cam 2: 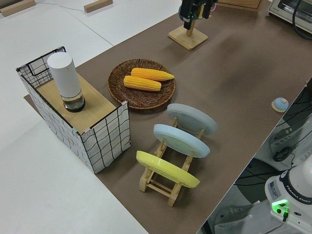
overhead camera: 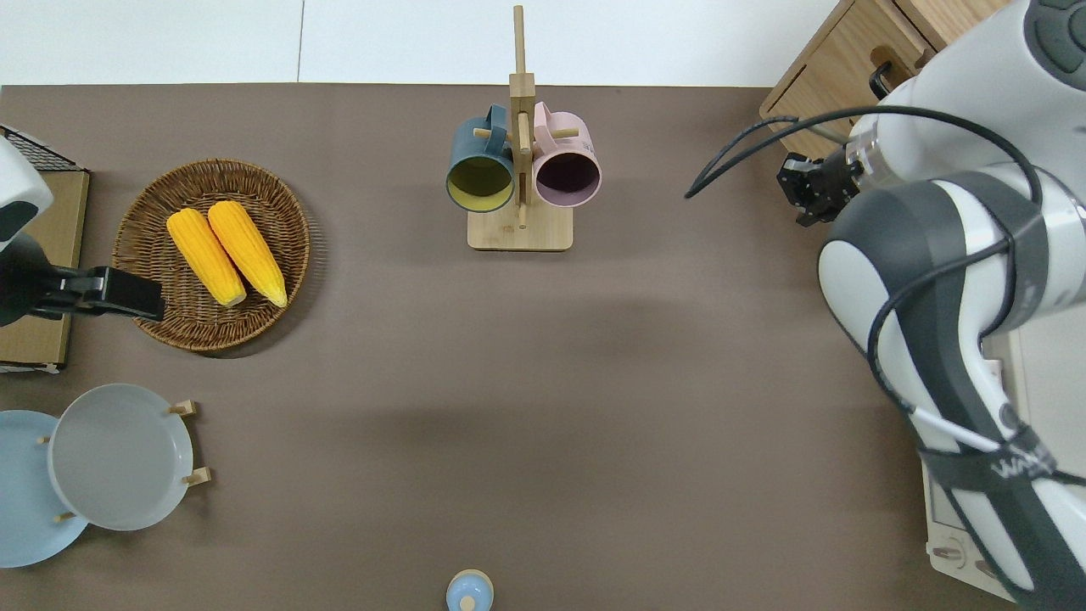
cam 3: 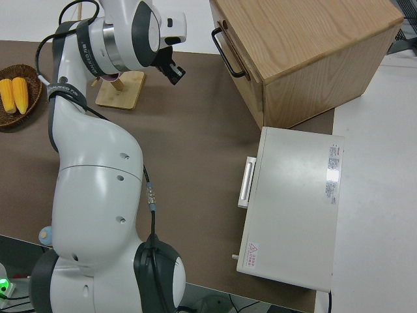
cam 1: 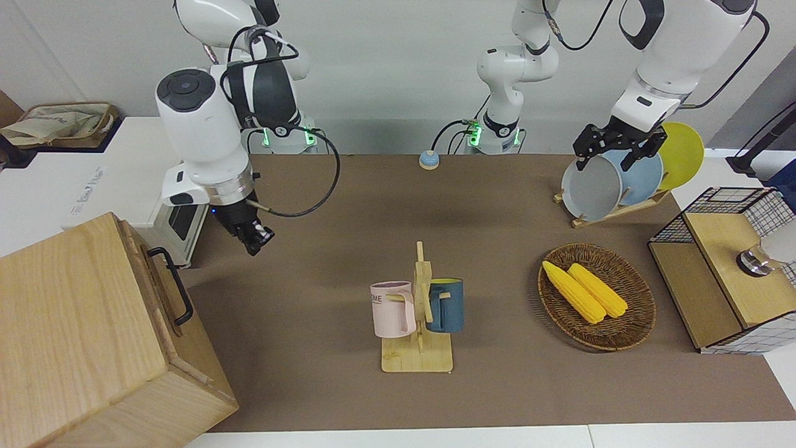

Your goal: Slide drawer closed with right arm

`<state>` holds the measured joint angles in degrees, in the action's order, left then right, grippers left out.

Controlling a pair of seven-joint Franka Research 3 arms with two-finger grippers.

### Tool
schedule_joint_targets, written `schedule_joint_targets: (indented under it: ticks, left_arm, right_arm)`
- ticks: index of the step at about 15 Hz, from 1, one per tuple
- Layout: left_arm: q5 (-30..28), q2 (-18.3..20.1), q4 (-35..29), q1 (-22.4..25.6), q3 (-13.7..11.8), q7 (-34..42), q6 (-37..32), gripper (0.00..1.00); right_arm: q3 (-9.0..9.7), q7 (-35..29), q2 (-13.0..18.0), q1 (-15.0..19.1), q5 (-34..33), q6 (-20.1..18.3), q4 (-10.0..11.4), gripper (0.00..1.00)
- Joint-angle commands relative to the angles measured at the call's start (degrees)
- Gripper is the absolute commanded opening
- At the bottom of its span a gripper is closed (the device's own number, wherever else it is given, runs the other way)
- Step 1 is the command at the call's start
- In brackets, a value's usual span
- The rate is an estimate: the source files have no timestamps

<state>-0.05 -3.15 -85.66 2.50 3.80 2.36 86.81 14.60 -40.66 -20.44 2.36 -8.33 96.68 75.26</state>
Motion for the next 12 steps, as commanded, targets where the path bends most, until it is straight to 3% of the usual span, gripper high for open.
schedule_joint_targets:
  ticks: [1,5,12]
  left_arm:
    - [1.0,0.3,0.6,-0.4,0.0,-0.6,-1.0,0.99]
    - [1.0,0.3,0.6,-0.4,0.0,-0.6,-1.0,0.99]
    - [1.0,0.3,0.6,-0.4,0.0,-0.6,-1.0,0.99]
  right_arm:
    - [-0.36,10.7,9.5,-1.6,-0.1,-2.2,8.6,0.0]
    - [-1.14,19.9,16.1,-1.5,0.4,-2.6,13.9,0.0]
    - [-10.8,33.9,20.6,-3.3,7.5,-4.6,16.1,0.0]
